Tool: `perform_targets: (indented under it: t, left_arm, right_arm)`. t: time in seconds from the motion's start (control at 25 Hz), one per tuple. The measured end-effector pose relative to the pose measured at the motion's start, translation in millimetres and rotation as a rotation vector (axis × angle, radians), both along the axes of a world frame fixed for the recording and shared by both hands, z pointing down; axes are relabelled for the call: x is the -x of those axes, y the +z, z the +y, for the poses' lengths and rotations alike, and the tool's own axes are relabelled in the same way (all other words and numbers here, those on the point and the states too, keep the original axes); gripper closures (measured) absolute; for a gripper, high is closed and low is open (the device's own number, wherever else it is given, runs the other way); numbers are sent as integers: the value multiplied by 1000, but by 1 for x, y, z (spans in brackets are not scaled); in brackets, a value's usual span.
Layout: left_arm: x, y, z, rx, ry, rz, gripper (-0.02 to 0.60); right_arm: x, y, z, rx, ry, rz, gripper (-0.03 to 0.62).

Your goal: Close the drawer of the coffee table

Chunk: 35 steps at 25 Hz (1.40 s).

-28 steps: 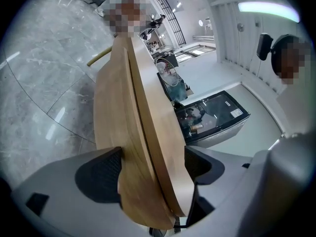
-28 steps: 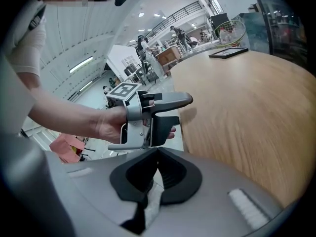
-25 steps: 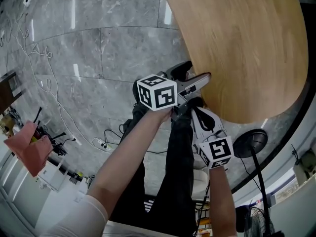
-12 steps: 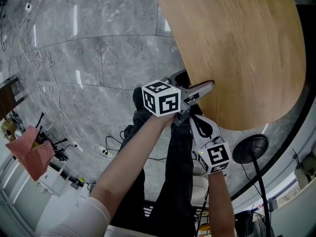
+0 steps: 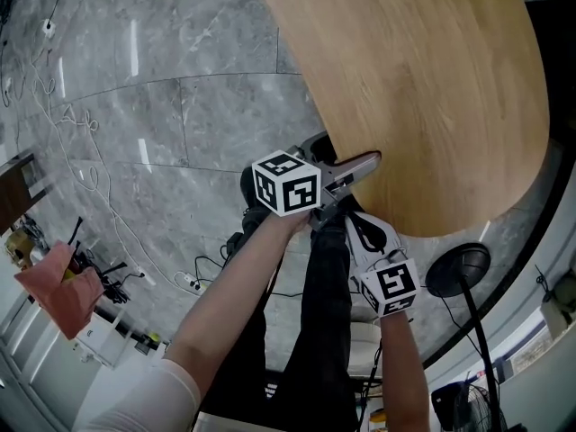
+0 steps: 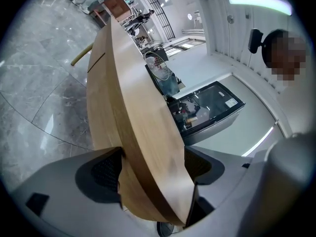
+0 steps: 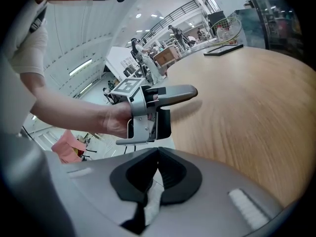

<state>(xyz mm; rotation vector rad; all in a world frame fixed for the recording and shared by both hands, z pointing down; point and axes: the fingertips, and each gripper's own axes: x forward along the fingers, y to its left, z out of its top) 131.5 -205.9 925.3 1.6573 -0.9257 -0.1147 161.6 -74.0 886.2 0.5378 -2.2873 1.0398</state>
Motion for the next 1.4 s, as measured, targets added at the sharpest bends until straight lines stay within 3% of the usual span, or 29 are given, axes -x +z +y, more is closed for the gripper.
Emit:
perform_targets:
  t: [0.44,0.88,1.08,1.2,1.4]
  left_arm:
    - [29,-11,8,22,11,-64,201]
    - [56,-65,36,1,35,-107,210]
    - [71,-105,42,-34,23,-157,308]
    - [80,-135,45,-60,16,-189,331]
    - [90,-201,47,-160,30,-278,431]
  right_arm:
    - [6,-20,-7,-17,13,11,583]
    - [26,-66,-13,-38,60,18,583]
    - [35,-96,-12,-41,78,27,583]
    - [41,-121,-12,-49,105,23,583]
    - [48,-167,-14,-81,125,37,583]
